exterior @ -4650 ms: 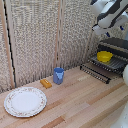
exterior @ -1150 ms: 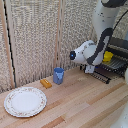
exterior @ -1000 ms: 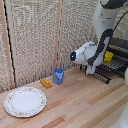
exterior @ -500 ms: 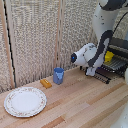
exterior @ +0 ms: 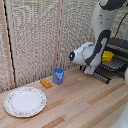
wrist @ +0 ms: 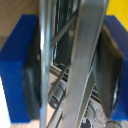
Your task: Please reach out your grabber to the yellow dish. Tenderly grip the yellow dish using your grabber. Set the yellow dish on the baking sheet. Posit your grabber on the rim of the baking sheet carrying the yellow dish. Mindfully slide the baking sheet with the yellow dish into the oven. Let go of your grabber's hold on the baking sheet's edge when it is entirely in the oven.
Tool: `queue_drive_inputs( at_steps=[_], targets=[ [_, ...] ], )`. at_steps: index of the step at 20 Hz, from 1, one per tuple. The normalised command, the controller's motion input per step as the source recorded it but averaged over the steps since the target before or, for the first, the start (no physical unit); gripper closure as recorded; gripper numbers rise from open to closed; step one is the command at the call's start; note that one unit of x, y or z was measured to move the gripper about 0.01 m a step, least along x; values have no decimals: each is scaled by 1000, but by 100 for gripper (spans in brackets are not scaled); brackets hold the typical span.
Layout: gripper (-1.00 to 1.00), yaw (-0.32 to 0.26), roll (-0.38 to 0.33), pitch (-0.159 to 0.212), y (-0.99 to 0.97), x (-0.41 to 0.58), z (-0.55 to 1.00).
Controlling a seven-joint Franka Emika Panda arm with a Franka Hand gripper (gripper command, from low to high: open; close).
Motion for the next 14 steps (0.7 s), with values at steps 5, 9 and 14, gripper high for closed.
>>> queue_drive_inputs(
  at_steps=[5, 9, 14],
  targets=[
    [100, -241, 122, -89, 35, 57, 371],
    [100, -147, 114, -42, -122, 238, 621],
    [100, -75, 173, -29, -541, 155, 631]
  ],
)
